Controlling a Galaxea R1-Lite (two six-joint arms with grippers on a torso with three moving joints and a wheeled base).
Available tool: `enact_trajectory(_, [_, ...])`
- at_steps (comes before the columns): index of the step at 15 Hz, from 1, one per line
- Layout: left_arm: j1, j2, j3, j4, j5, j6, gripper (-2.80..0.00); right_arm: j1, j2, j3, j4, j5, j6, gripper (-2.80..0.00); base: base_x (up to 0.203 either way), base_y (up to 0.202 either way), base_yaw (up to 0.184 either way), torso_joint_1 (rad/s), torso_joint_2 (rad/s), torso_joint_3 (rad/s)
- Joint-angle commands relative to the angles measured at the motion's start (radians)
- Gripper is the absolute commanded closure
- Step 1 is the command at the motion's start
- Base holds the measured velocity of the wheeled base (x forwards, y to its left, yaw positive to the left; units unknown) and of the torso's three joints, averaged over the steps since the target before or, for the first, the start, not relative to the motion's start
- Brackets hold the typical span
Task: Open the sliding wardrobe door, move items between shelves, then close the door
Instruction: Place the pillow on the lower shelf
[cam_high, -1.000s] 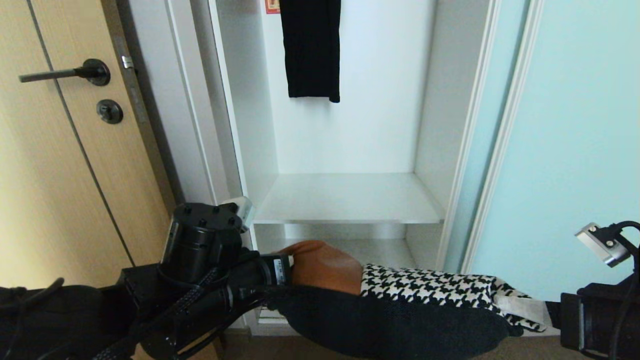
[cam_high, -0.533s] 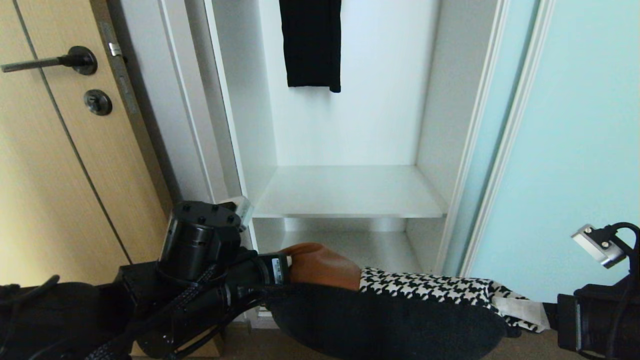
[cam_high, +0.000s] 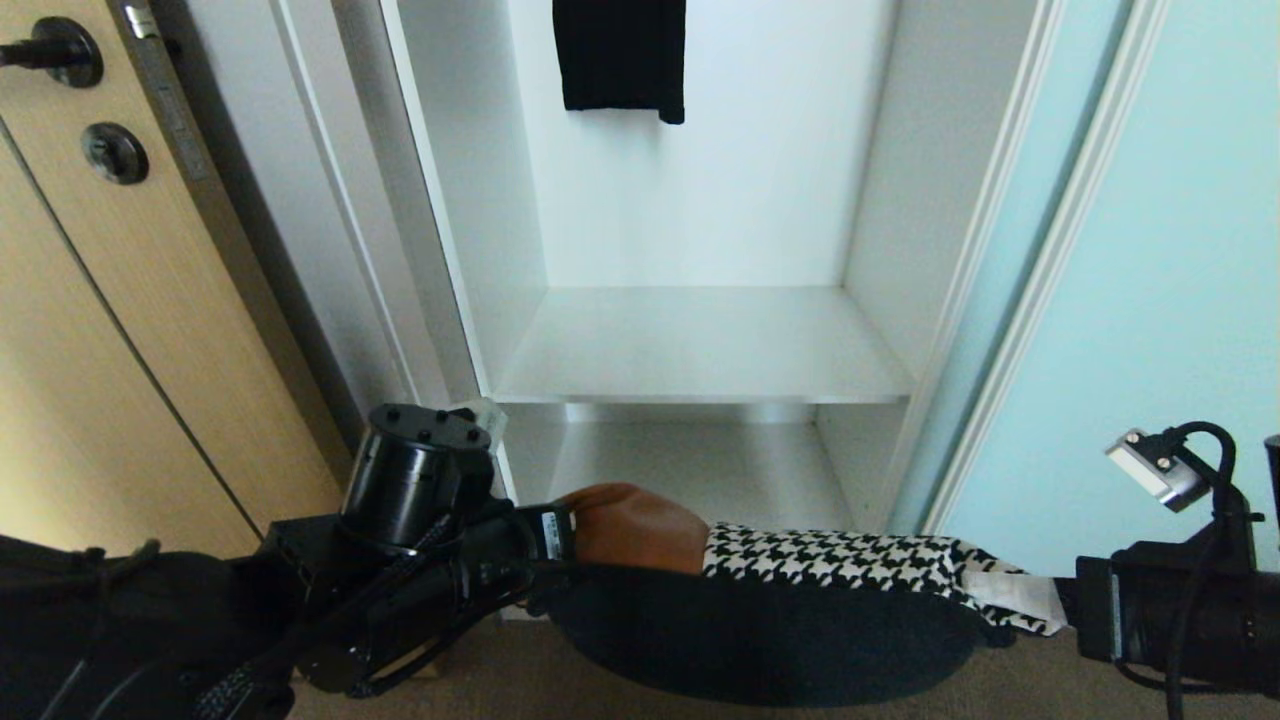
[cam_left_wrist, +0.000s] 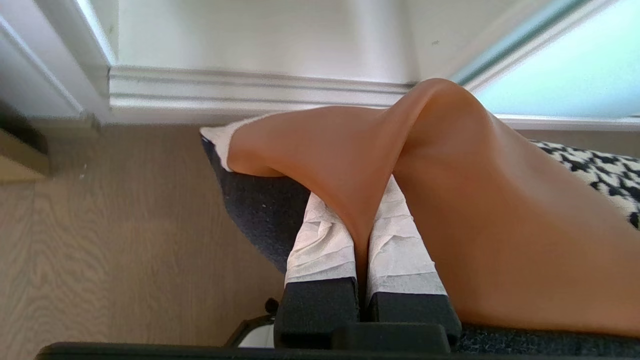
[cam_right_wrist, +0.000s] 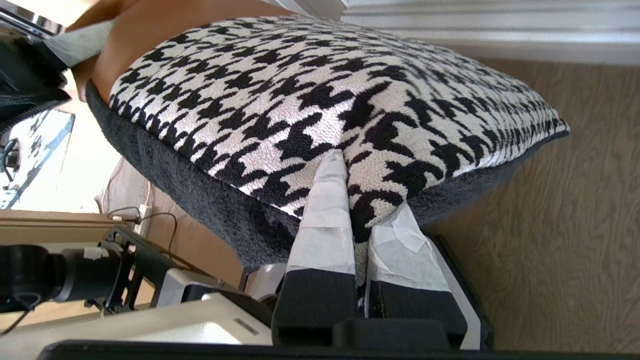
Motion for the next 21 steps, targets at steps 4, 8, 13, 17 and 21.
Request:
enact_trajectory(4, [0.018, 0.054, -0.003, -0.052, 0.001, -0.003, 0.00, -0.003, 0.089, -0.060, -0.002, 0.000, 0.000, 0.00, 0.000, 0.000, 0.000, 0.005, 0.00, -0.198])
enact_trajectory(8, [0.018, 0.059, -0.022, -0.047, 0.000, -0.006, 0.00, -0.003, 0.094, -0.079, -0.002, 0.002, 0.003, 0.00, 0.000, 0.000, 0.000, 0.001, 0.00, -0.192])
enact_trajectory(13, [0.027, 0.070, -0.023, -0.051, 0.001, -0.005, 0.00, -0.003, 0.100, -0.075, -0.002, 0.002, 0.003, 0.00, 0.000, 0.000, 0.000, 0.003, 0.00, -0.200])
enact_trajectory(17, [0.030, 0.072, -0.023, -0.052, 0.001, -0.005, 0.00, -0.003, 0.105, -0.075, -0.002, 0.003, 0.003, 0.00, 0.000, 0.000, 0.000, 0.001, 0.00, -0.194])
enact_trajectory(21, [0.032, 0.071, -0.023, -0.052, 0.000, -0.005, 0.00, -0.003, 0.099, -0.079, -0.004, 0.003, 0.003, 0.00, 0.000, 0.000, 0.000, -0.001, 0.00, -0.194])
